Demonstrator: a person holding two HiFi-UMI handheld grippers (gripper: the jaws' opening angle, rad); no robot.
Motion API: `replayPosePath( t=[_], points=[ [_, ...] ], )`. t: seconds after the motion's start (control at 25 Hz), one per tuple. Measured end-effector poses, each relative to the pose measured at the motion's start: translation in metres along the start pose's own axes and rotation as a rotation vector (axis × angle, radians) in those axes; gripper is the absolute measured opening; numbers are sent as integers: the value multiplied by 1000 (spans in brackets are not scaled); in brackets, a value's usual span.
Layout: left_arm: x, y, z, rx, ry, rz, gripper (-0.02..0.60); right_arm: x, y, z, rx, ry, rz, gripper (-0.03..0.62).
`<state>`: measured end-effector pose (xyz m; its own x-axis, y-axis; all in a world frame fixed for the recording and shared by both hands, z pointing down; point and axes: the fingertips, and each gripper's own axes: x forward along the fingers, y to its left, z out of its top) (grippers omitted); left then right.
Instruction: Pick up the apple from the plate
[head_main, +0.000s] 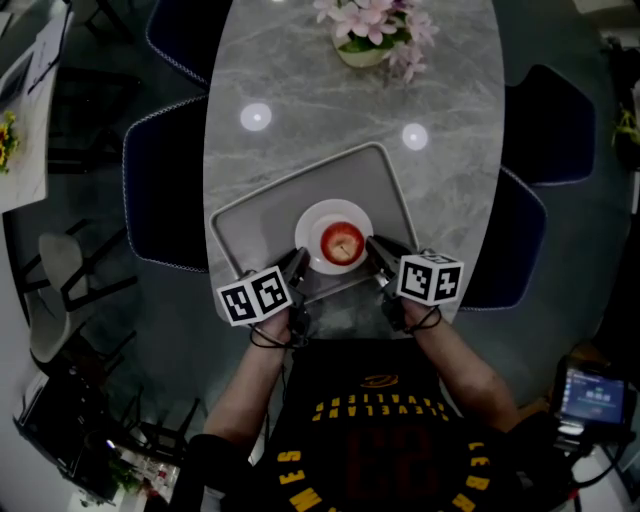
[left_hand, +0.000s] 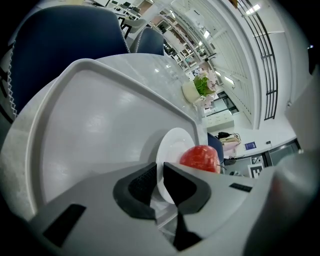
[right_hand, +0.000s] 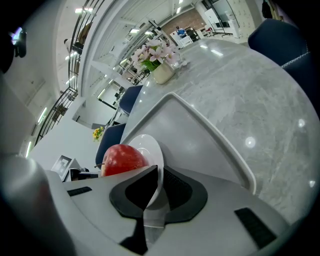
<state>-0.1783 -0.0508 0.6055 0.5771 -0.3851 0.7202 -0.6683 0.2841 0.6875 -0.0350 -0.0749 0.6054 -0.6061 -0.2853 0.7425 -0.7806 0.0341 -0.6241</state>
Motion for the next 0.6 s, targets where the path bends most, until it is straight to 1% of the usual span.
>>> replayPosePath(
  t=[0.24, 0.6],
  points=[
    [7, -8, -7, 24, 22, -7, 43, -8, -10, -2, 27, -25, 3, 44],
    [-5, -31, -41, 61, 70, -24, 43, -51, -13, -27, 61, -65, -12, 44]
  ],
)
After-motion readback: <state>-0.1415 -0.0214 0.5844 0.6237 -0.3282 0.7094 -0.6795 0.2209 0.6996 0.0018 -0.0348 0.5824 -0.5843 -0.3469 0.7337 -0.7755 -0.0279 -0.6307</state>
